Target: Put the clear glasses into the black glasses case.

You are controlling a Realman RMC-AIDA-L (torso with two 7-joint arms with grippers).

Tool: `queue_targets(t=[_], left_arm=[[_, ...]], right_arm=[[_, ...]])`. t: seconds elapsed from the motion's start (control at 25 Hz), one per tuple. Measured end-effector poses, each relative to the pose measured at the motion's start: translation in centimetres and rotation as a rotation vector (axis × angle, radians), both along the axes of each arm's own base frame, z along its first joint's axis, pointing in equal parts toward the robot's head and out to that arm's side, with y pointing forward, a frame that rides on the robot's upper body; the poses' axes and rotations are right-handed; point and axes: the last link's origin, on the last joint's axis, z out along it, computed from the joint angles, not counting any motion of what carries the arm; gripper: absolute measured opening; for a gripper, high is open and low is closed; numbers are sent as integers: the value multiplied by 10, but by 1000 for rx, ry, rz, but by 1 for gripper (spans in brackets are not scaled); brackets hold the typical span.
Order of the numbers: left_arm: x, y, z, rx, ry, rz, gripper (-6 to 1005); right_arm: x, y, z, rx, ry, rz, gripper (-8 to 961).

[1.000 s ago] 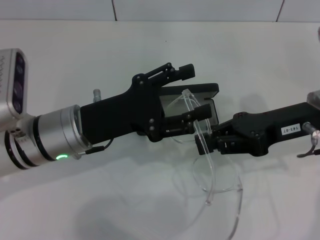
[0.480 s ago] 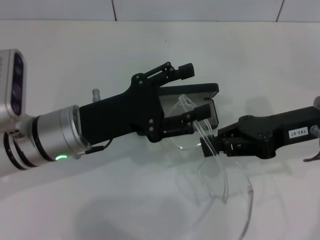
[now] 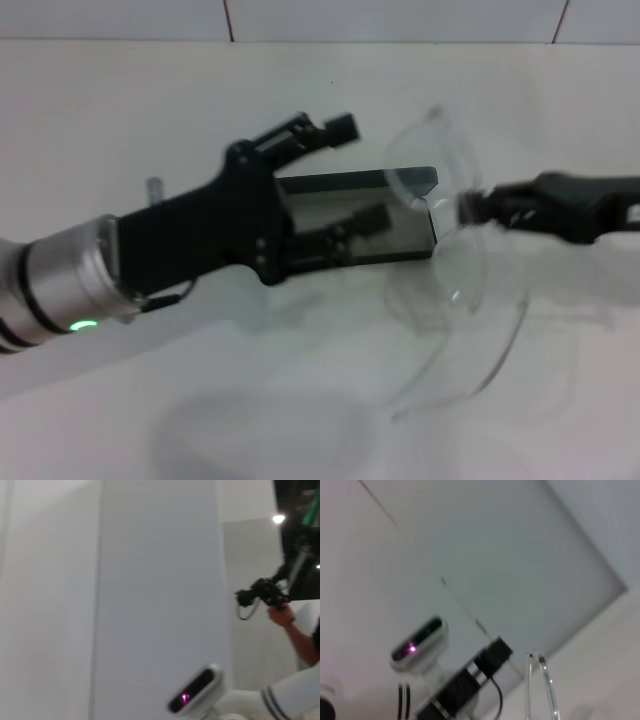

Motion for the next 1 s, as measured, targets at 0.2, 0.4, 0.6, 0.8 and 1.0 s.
queue_targets(t=[0.2, 0.4, 0.6, 0.8, 1.0], left_arm=[[-13, 1, 8, 45, 9, 57, 837], [-17, -2, 4, 31, 33, 64, 838], [-11, -2, -10, -21, 93, 20, 838], [6, -12, -25, -139, 130, -112, 838], [21, -21, -27, -197, 84, -212, 837]], right_arm=[[7, -4, 34, 129, 116, -11, 71], [7, -7, 56, 272, 251, -4, 71], [5, -10, 57, 365, 378, -12, 71], [3, -2, 42, 398, 420, -41, 71], [-1, 7, 17, 380, 368, -61, 71]])
